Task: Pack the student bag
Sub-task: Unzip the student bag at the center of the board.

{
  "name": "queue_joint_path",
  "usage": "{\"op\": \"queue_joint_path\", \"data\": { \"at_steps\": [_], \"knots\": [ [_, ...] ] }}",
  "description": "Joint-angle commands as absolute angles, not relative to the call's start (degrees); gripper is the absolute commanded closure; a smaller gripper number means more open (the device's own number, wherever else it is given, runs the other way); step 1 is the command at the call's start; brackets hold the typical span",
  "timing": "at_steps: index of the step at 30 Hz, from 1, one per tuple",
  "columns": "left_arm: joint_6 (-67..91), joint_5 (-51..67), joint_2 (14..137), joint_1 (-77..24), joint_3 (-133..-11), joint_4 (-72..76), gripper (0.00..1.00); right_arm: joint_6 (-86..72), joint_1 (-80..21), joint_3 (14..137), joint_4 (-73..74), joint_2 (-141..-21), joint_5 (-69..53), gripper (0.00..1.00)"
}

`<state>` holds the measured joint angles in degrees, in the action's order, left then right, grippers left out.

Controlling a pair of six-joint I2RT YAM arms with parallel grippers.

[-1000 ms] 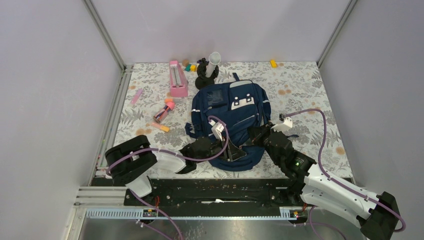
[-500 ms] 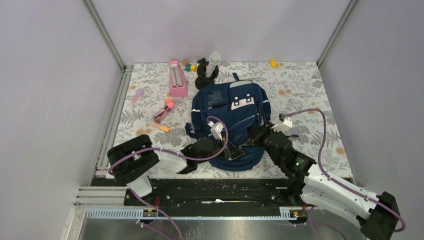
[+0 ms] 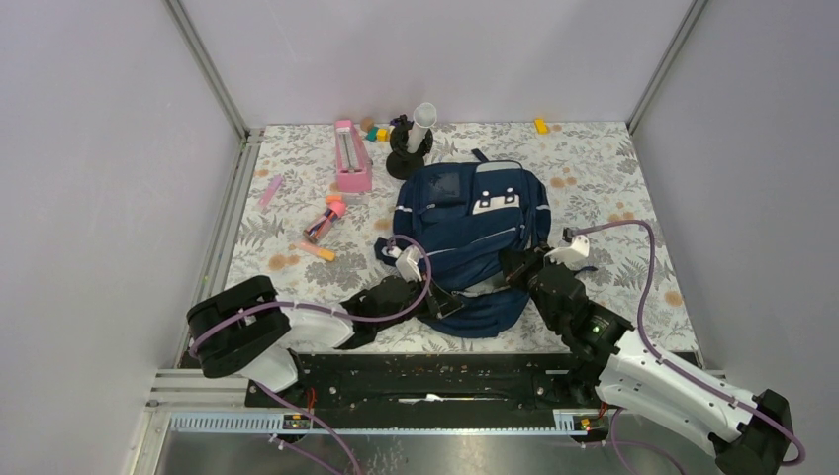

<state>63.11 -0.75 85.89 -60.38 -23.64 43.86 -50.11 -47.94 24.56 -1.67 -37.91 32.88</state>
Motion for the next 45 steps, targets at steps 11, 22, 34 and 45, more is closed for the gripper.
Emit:
{"op": "queue_joint_path", "data": {
  "at_steps": [11,22,34,45],
  "knots": [
    [56.7,-10.2,77.2,-55.6,-22.7,26.2,1.0,-46.2,-46.9,26.7,-5.3,-34.1,43.9,1.0],
    [48.2,-9.1,71.8,-48.8,-23.0,20.1,1.0,-46.1,-46.9,27.2,-3.5,-32.2,41.4,1.0],
    [36.7,-4.0,73.2,-38.3,-28.1,16.4,1.0,-45.8,-46.9,28.5,1.6,-31.3,35.6,1.0],
    [28.2,4.1,79.5,-32.8,-36.2,15.3,1.0,-47.4,-46.9,27.9,3.7,-29.1,33.7,1.0]
  ]
}}
